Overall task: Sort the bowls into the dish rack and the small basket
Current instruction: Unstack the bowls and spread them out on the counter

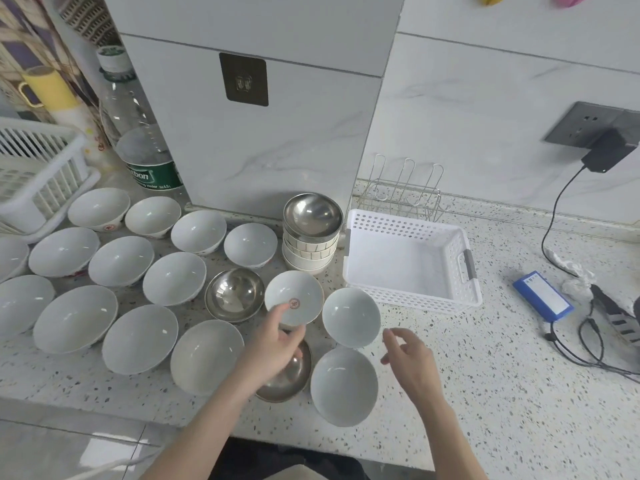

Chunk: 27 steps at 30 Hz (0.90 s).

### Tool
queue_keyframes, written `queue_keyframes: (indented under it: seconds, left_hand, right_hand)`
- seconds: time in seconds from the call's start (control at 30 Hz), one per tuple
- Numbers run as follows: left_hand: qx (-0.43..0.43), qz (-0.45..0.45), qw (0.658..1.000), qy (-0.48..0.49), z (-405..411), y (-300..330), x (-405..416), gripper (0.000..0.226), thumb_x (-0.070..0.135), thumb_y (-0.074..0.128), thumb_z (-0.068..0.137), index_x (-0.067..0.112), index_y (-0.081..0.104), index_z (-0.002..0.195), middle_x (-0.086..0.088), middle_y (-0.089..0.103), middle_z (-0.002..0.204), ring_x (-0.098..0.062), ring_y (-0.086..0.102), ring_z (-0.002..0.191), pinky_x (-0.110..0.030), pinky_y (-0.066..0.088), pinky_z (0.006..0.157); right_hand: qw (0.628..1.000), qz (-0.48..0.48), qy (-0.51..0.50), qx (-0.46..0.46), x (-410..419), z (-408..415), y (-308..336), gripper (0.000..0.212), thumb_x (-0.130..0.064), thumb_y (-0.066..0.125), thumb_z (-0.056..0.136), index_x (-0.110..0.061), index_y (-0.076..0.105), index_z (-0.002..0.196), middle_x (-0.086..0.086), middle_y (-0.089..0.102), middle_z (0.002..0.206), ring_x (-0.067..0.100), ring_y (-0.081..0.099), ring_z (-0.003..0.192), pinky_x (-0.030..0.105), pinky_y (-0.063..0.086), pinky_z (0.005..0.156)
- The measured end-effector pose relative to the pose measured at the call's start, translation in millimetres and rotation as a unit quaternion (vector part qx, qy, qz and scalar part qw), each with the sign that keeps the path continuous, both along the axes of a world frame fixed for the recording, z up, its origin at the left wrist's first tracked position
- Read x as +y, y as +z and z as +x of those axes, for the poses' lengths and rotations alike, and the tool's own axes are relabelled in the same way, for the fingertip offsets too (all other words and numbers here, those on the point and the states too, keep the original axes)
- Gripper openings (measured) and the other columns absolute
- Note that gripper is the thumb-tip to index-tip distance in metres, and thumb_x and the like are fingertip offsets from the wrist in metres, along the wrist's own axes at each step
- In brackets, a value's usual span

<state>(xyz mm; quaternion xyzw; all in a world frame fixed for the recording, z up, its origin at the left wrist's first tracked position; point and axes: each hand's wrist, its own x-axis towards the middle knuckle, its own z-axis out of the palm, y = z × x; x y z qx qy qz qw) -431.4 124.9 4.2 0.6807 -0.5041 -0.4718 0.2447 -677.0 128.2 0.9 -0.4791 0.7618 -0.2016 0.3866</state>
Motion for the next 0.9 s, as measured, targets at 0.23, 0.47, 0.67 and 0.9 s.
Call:
queue_keyframes:
  seconds: [0.23,0.47,0.67,0.9]
  left_hand:
    - [-0.004,-0.095,0.994,0.055,23.3,29.5,-103.8,0.064,0.052,0.052,0.091,0.025,0.034,0.146,0.009,0.072,0.065,0.016,0.060,0.068,-0.022,0.039,0.064]
    - [-0.061,-0.042,0.997,0.020,28.2,39.7,-178.0,0.078,0.051,0.052,0.086,0.021,0.025,0.152,0.011,0.070,0.058,-0.017,0.066,0.100,-0.039,0.048,0.090]
    - [-0.067,-0.080,0.995,-0.001,32.4,34.6,-186.2,0.030,0.033,0.056,0.090,0.030,0.052,0.119,0.014,0.070,0.073,0.002,0.066,0.049,-0.027,0.045,0.059]
    - [0.052,-0.129,0.990,0.023,40.8,52.8,-182.2,0.027,0.016,0.056,0.091,0.037,0.052,0.107,0.009,0.070,0.074,-0.006,0.067,0.048,-0.018,0.048,0.046]
  right_hand:
    - [0.998,-0.049,-0.005,-0.039,-59.0,35.0,24.1,0.023,-0.044,0.049,0.091,-0.033,0.063,0.106,-0.014,0.072,0.065,0.008,0.062,0.073,0.034,0.051,0.066]
    - [0.997,-0.048,-0.018,-0.059,-76.8,62.2,33.4,0.015,-0.045,0.049,0.092,-0.041,0.057,0.104,-0.021,0.071,0.067,-0.001,0.059,0.084,0.031,0.044,0.068]
    - [0.997,-0.041,-0.043,-0.057,-70.0,68.7,26.5,0.009,-0.040,0.050,0.094,-0.041,0.056,0.100,-0.019,0.071,0.066,-0.002,0.060,0.082,0.026,0.041,0.063]
    - [0.996,-0.031,-0.053,-0.072,-80.1,74.8,29.4,0.015,-0.032,0.051,0.094,-0.034,0.060,0.106,-0.018,0.072,0.066,0.001,0.059,0.079,0.027,0.042,0.068]
